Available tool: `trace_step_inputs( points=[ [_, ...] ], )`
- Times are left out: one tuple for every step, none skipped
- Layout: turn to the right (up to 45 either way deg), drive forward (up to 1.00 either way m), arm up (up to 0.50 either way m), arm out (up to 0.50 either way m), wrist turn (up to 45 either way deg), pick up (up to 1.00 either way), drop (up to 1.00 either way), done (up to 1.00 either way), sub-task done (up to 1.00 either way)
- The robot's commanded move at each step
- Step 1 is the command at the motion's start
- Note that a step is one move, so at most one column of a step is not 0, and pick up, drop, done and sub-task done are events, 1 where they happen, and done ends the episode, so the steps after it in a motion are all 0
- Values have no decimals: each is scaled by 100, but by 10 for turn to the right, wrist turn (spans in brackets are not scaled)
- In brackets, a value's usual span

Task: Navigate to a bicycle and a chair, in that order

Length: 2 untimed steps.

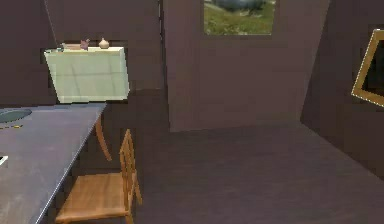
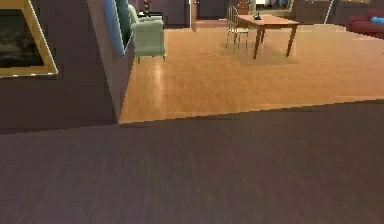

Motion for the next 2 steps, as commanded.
trace_step_inputs(
  points=[
    [0,20,0,0,0,0,0,0,0],
    [-330,0,0,0,0,0,0,0,0]
  ],
)
